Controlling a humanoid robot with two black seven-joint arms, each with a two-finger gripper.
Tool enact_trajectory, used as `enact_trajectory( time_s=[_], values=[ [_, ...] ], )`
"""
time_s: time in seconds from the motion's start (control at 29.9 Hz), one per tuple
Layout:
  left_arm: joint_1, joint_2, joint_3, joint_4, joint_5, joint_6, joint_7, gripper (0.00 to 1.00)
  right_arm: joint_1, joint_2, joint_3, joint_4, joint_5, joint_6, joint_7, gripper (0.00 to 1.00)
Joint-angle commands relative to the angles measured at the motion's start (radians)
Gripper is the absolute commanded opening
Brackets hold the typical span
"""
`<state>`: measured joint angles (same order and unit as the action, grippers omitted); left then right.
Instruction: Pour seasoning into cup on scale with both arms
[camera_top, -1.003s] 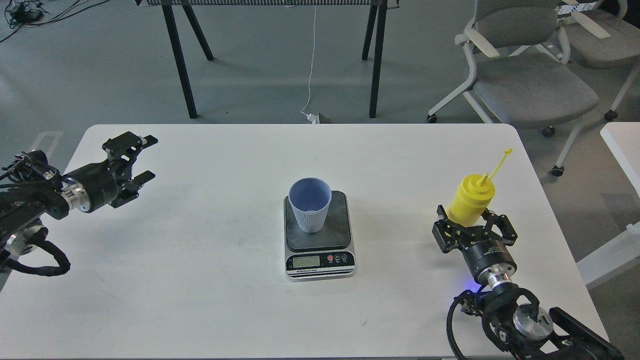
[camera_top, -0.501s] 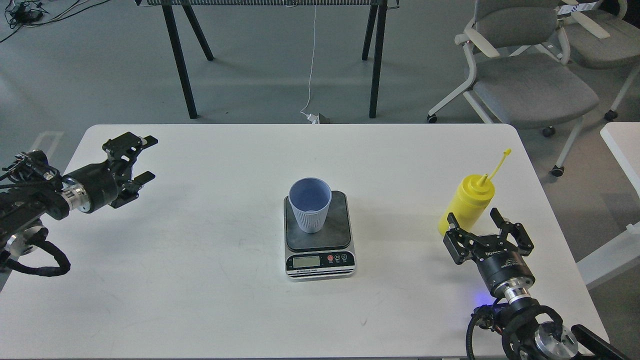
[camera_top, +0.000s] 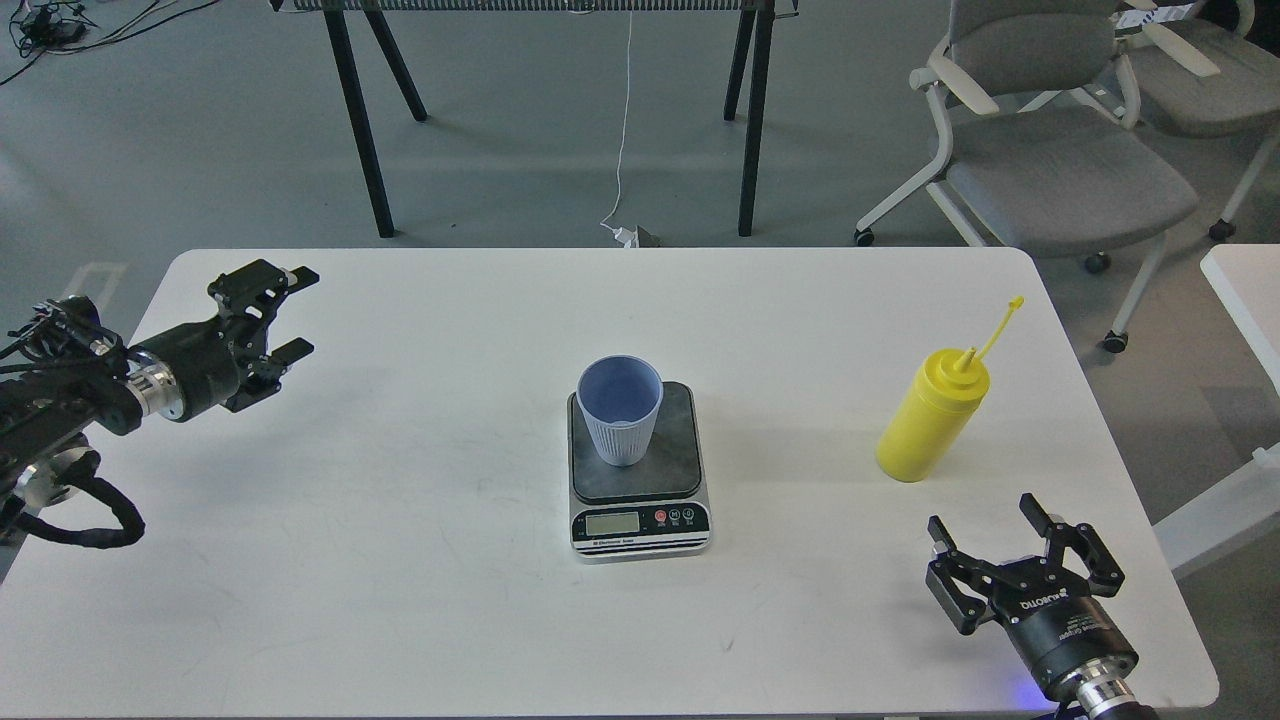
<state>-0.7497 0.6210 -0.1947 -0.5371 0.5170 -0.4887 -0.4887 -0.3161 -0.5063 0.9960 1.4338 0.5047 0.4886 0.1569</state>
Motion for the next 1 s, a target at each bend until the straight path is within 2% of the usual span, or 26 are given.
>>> enact_trajectory(
  time_s=[0.0,0.27,0.33,0.43,0.6,0.77,0.97],
  values=[
    [-0.002,-0.003,-0.005,-0.001,0.000,0.000,0.000,0.99,-0.078,-0.104,0.045,0.092,-0.029,0.000,0.015,0.97],
    [-0.023,-0.003,-0.011,-0.001,-0.002,0.000,0.000,0.99,-0.101,-0.296,0.263,0.112,-0.029,0.000,0.021,0.97],
    [-0.030,-0.003,-0.014,-0.001,-0.003,0.000,0.000,0.99,-0.062,-0.308,0.305,0.108,-0.032,0.000,0.021,0.97],
    [-0.036,-0.004,-0.016,-0.001,-0.005,0.000,0.000,0.99,0.095,-0.319,0.308,0.102,-0.057,0.000,0.019,0.97],
    [-0.074,-0.024,-0.014,-0.003,-0.006,0.000,0.000,0.99,0.368,-0.296,0.260,0.028,-0.187,0.000,0.009,0.98],
    [-0.117,-0.020,-0.014,-0.003,-0.014,0.000,0.000,0.99,0.647,-0.192,0.051,-0.108,-0.272,0.000,0.007,0.98],
    [-0.128,-0.020,-0.020,-0.001,-0.018,0.000,0.000,0.99,0.828,-0.077,-0.062,-0.321,-0.275,0.000,0.010,0.98]
  ],
)
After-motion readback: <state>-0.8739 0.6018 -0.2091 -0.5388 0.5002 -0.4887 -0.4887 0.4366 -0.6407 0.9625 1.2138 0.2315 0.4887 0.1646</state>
